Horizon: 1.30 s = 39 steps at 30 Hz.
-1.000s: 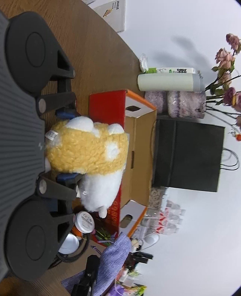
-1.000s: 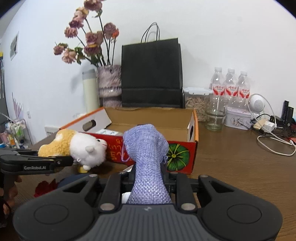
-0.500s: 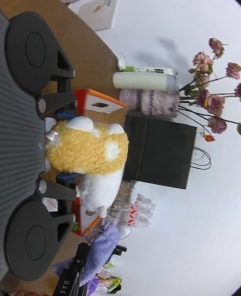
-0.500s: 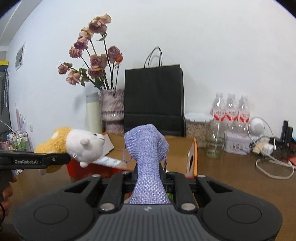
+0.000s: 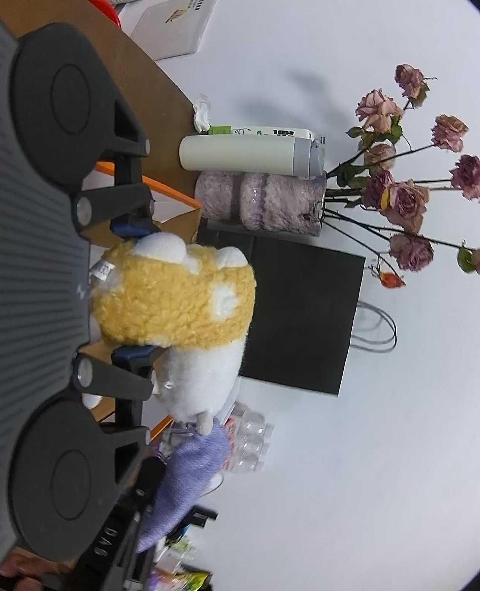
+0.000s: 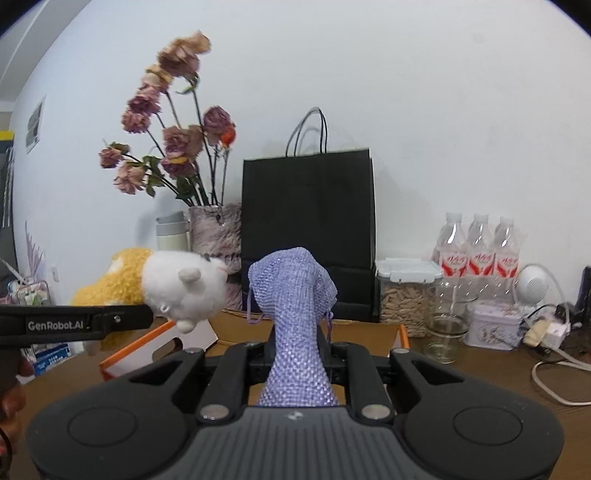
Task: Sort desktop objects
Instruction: 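Lower the sheep into the box with the left gripper while the right gripper drops the pouch in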
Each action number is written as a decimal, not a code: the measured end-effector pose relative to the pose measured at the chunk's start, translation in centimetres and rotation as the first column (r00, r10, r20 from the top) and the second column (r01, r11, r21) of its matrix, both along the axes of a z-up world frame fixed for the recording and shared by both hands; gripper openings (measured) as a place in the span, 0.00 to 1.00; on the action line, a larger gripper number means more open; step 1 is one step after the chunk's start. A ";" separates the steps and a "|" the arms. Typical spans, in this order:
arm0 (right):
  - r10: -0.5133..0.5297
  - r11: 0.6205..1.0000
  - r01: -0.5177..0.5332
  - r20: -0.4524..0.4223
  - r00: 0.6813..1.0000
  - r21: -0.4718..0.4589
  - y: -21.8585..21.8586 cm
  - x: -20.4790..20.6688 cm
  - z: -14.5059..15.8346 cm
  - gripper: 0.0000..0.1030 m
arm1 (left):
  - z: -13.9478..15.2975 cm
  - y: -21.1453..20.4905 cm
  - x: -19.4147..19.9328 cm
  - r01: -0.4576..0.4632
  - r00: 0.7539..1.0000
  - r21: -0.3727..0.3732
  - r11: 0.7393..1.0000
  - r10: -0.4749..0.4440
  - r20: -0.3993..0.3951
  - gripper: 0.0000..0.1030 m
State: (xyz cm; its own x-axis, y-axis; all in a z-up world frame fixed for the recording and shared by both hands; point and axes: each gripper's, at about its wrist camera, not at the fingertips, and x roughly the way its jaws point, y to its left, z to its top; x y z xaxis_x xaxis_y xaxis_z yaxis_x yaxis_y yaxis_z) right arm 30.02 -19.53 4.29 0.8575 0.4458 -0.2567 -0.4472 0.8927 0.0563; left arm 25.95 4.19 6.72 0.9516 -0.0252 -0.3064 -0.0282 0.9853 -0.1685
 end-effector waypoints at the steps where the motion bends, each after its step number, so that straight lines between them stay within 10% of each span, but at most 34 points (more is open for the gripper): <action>1: -0.001 1.000 0.001 -0.007 1.000 -0.003 0.3 0.7 -0.2 0.13 | -0.1 0.1 0.6 -0.010 1.000 -0.006 1.000 0.010 -0.002 0.50; 25: -0.007 0.995 -0.015 -0.230 0.973 -0.095 3.3 10.8 -6.0 0.15 | -5.9 1.4 10.5 -0.030 0.973 0.083 0.996 0.048 -0.224 0.51; 31: -0.023 0.993 -0.006 -0.237 0.971 -0.121 3.5 10.6 -6.2 0.55 | -5.9 1.2 10.5 -0.044 0.971 0.106 0.993 0.067 -0.229 0.64; 36: -0.047 0.986 0.013 -0.204 0.978 -0.166 3.7 9.8 -5.8 0.91 | -5.3 1.0 9.7 -0.060 0.980 0.101 0.993 0.078 -0.184 1.00; 39: -0.060 0.982 0.025 -0.184 0.981 -0.186 3.9 9.3 -5.5 1.00 | -4.8 0.4 9.3 -0.069 0.983 0.127 0.990 0.089 -0.158 1.00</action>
